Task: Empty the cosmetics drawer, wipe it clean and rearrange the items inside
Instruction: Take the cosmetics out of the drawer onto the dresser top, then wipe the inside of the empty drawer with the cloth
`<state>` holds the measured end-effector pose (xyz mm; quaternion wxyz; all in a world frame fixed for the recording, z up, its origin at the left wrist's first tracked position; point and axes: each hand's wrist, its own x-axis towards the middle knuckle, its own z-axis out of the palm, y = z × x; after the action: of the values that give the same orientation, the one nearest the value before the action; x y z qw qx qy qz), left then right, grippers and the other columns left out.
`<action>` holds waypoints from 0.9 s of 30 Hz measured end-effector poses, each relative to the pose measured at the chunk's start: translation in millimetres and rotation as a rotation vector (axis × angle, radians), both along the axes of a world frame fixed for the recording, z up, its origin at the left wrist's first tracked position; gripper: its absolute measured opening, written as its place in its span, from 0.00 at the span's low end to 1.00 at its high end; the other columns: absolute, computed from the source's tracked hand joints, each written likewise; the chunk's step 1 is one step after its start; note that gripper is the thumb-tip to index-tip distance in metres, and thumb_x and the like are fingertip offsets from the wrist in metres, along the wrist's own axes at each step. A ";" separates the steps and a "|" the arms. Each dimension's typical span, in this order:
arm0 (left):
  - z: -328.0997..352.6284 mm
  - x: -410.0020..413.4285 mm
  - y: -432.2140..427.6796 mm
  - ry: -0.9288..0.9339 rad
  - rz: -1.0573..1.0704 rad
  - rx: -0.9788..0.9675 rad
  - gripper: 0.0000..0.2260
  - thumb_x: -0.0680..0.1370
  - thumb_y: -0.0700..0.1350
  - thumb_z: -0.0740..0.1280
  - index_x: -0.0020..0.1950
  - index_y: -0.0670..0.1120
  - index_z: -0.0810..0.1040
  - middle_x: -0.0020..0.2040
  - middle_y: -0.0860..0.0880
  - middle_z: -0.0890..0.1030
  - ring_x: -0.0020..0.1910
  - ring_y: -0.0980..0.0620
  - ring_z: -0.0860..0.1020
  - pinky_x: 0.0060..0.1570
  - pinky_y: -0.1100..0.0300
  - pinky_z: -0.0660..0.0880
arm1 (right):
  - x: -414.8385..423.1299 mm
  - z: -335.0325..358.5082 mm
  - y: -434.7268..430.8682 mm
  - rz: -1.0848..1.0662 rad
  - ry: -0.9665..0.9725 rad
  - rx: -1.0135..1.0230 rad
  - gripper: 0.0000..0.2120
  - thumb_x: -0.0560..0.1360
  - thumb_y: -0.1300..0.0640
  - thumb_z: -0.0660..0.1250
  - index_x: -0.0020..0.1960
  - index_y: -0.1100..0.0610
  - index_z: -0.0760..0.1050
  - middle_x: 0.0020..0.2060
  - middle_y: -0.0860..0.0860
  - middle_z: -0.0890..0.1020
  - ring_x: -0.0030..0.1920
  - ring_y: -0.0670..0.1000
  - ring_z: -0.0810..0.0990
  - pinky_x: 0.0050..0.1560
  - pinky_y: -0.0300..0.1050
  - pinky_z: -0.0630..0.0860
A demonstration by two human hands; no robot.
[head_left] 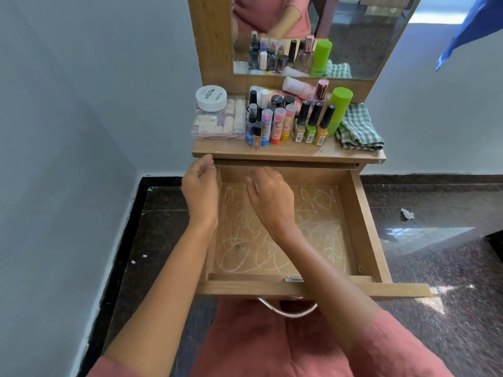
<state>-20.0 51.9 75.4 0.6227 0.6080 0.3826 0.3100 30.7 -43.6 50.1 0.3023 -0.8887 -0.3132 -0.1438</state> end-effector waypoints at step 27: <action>34.9 128.9 -160.0 0.118 -0.467 -0.049 0.17 0.78 0.37 0.59 0.67 0.40 0.70 0.66 0.45 0.74 0.63 0.51 0.73 0.53 0.69 0.65 | 157.9 46.1 -134.6 -0.539 0.508 0.416 0.18 0.72 0.53 0.68 0.56 0.64 0.75 0.53 0.60 0.80 0.56 0.57 0.78 0.61 0.51 0.73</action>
<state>108.9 -108.1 110.3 0.6685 0.6818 0.2750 0.1121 188.6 -178.2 96.3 0.4944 -0.8661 0.0504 -0.0540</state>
